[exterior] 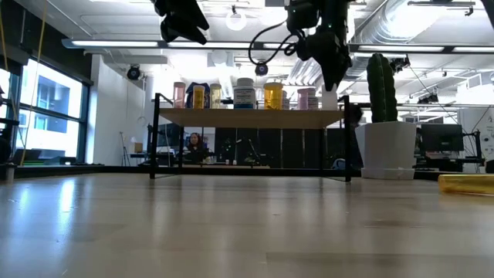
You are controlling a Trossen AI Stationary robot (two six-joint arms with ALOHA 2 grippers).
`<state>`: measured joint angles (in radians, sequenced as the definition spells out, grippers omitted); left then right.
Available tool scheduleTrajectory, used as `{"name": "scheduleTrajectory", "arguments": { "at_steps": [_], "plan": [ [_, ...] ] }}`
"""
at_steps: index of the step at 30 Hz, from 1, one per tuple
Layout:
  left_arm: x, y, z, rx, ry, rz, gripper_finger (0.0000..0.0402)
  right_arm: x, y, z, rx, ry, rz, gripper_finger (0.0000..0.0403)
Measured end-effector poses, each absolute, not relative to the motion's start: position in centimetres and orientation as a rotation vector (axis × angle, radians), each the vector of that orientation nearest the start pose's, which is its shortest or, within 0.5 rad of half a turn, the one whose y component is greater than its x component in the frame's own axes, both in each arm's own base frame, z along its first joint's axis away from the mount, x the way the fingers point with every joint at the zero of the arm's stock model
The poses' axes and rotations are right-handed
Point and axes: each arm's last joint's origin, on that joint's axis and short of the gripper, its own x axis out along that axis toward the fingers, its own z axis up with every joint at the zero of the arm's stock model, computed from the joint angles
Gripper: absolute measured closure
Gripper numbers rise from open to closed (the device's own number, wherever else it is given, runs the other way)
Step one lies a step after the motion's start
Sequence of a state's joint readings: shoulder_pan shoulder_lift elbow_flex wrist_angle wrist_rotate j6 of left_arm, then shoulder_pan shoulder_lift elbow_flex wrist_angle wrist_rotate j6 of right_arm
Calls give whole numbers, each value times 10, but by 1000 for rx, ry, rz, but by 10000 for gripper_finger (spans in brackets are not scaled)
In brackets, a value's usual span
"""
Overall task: Pick and place medicine bottles onto shelf by color
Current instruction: Put the white pill bottle on the shelf
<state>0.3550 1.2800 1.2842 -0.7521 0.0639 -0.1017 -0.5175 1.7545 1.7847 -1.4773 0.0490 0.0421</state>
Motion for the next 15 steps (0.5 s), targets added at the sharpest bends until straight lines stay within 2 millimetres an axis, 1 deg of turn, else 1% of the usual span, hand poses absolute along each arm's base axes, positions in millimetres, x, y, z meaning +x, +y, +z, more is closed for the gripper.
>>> {"name": "scheduleTrajectory", "arguments": {
  "at_steps": [4,8,10,15],
  "plan": [
    [244,89,352,-252,720,315,206,281,-161,334,360,1417,-436,279],
    [244,89,352,-252,721,315,206,282,-162,334,353,1399,-433,275],
    [244,89,352,-252,721,315,206,284,-162,334,349,1384,-435,262],
    [244,89,352,-252,721,315,206,285,-163,335,355,1365,-446,209]
  ]
}}
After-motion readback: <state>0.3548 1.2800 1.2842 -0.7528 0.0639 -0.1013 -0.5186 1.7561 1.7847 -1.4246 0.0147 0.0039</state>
